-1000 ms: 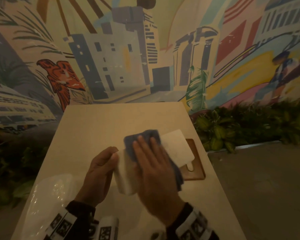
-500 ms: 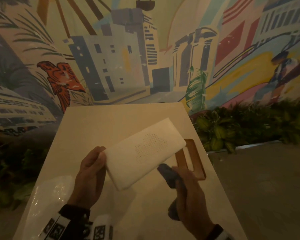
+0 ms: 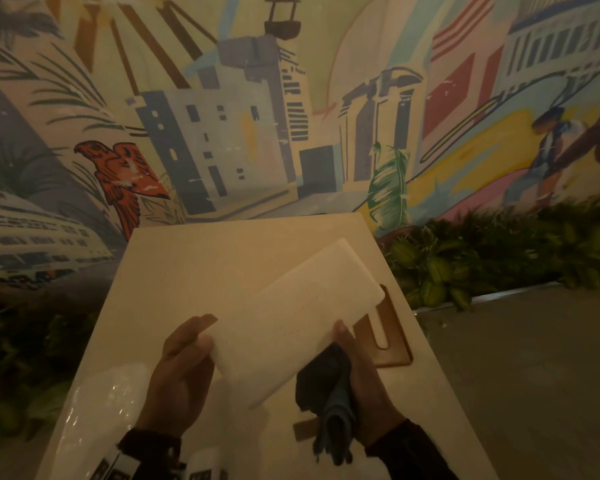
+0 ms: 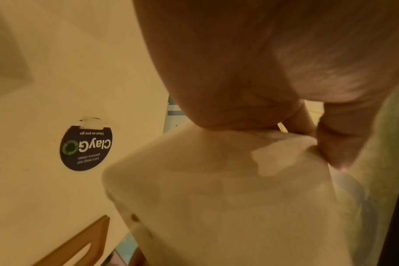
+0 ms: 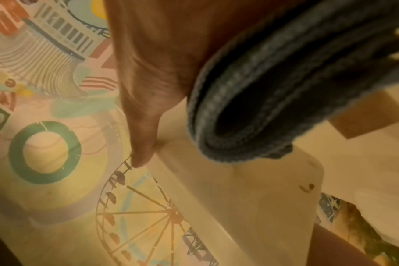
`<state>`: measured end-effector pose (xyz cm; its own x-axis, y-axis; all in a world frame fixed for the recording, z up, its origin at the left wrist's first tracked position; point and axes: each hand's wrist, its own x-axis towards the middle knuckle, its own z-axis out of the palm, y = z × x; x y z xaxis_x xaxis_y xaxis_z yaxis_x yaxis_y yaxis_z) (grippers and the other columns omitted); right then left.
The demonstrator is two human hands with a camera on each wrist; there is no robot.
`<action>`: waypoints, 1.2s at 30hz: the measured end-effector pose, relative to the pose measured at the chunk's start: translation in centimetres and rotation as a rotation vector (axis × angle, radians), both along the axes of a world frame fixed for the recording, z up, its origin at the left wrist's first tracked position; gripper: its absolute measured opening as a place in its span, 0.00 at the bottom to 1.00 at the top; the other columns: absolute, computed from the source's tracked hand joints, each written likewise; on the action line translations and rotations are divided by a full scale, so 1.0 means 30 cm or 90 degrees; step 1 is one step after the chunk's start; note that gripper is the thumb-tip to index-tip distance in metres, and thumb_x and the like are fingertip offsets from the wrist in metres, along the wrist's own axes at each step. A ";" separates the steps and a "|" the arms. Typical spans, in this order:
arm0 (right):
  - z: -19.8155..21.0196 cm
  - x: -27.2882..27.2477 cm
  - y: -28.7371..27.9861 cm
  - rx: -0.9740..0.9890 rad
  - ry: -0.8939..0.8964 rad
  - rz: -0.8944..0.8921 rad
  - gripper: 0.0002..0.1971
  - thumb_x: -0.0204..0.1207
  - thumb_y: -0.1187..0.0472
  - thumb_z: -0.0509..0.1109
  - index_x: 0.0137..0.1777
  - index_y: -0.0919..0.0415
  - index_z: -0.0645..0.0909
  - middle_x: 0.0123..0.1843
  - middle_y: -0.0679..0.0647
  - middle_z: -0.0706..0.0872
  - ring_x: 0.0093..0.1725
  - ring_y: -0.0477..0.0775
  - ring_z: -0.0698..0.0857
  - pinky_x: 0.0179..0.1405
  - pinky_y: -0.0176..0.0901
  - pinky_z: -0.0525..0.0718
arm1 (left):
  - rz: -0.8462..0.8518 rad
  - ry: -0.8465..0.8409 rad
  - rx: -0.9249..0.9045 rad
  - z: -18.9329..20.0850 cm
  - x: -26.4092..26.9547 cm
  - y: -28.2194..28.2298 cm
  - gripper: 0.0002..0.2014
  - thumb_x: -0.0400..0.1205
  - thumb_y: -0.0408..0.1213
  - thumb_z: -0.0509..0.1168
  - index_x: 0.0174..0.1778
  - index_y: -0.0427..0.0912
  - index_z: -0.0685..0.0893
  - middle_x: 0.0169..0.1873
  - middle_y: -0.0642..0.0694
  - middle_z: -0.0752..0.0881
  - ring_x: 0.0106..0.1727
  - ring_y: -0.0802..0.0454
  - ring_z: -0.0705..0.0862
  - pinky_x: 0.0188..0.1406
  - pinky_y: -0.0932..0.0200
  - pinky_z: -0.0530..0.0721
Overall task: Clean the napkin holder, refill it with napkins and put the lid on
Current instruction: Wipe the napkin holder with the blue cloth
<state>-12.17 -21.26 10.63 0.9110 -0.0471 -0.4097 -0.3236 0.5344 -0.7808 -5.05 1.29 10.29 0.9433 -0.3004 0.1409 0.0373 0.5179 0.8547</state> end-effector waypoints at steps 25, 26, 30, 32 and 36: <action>-0.002 -0.116 -0.087 -0.389 0.004 -0.128 0.27 0.67 0.55 0.81 0.66 0.52 0.78 0.55 0.52 0.89 0.48 0.51 0.90 0.47 0.49 0.90 | -0.024 -0.155 0.267 0.112 -0.005 -0.117 0.22 0.71 0.60 0.72 0.47 0.44 0.82 0.46 0.35 0.83 0.47 0.39 0.81 0.48 0.44 0.77; 0.023 -0.125 -0.122 -0.402 0.014 -0.183 0.16 0.72 0.56 0.77 0.59 0.56 0.83 0.51 0.56 0.91 0.46 0.52 0.91 0.48 0.53 0.89 | -0.027 -0.153 0.267 0.106 -0.004 -0.114 0.21 0.72 0.58 0.72 0.47 0.44 0.82 0.45 0.35 0.83 0.47 0.41 0.81 0.47 0.46 0.77; 0.159 -0.099 -0.165 -0.552 -0.150 -0.320 0.11 0.80 0.59 0.69 0.61 0.50 0.82 0.56 0.43 0.88 0.54 0.39 0.86 0.58 0.47 0.85 | -0.034 -0.140 0.266 0.092 -0.015 -0.119 0.16 0.73 0.50 0.71 0.46 0.41 0.82 0.43 0.39 0.84 0.45 0.47 0.81 0.46 0.50 0.77; 0.218 -0.063 -0.135 -0.713 -0.315 -0.312 0.19 0.81 0.61 0.67 0.71 0.53 0.76 0.66 0.38 0.81 0.65 0.29 0.78 0.65 0.32 0.77 | -0.047 -0.141 0.257 0.088 -0.019 -0.131 0.18 0.72 0.53 0.72 0.46 0.41 0.82 0.41 0.40 0.83 0.43 0.47 0.80 0.44 0.51 0.77; 0.223 -0.009 -0.008 -0.880 -0.497 -0.086 0.24 0.84 0.58 0.61 0.79 0.54 0.67 0.80 0.52 0.70 0.79 0.46 0.68 0.76 0.45 0.72 | -0.078 -0.152 0.228 0.080 -0.026 -0.159 0.13 0.77 0.47 0.71 0.48 0.42 0.83 0.40 0.41 0.84 0.42 0.45 0.81 0.42 0.47 0.79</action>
